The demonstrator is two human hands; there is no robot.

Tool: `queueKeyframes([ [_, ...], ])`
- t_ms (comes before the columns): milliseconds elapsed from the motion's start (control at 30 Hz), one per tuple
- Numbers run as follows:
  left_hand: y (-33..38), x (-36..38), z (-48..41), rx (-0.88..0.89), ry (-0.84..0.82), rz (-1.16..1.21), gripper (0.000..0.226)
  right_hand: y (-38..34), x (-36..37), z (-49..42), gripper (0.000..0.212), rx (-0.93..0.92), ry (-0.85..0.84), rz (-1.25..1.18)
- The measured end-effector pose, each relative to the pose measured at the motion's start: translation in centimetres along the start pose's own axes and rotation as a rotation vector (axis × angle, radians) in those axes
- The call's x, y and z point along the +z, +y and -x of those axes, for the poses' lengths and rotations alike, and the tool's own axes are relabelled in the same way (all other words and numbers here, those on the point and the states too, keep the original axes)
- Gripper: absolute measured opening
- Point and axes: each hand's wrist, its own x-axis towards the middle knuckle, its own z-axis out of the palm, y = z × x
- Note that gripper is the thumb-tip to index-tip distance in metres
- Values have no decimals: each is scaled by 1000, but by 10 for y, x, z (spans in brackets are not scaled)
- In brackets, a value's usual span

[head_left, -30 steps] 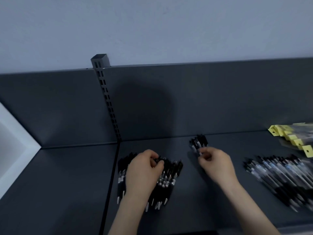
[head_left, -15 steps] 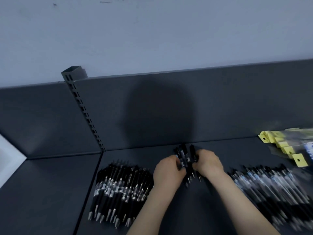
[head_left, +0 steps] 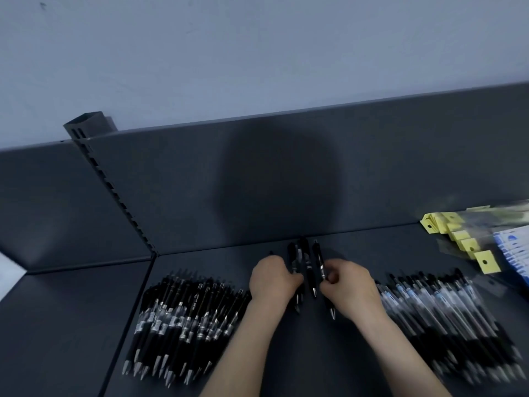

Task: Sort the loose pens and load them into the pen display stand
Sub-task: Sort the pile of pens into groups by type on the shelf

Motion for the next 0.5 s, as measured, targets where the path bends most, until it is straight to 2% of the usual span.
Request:
queueKeyframes([
  [100, -5, -4, 6, -2, 11, 61, 34, -3, -1, 7, 32, -2, 8, -66],
  [200, -15, -14, 21, 36, 56, 144, 26, -12, 3, 18, 41, -30, -5, -107],
  [333, -45, -34, 46, 46, 131, 314, 11, -32, 16, 38, 44, -86, -56, -150],
  [500, -95, -66, 81, -6, 215, 368, 13, -70, 40, 65, 40, -169, -144, -193],
])
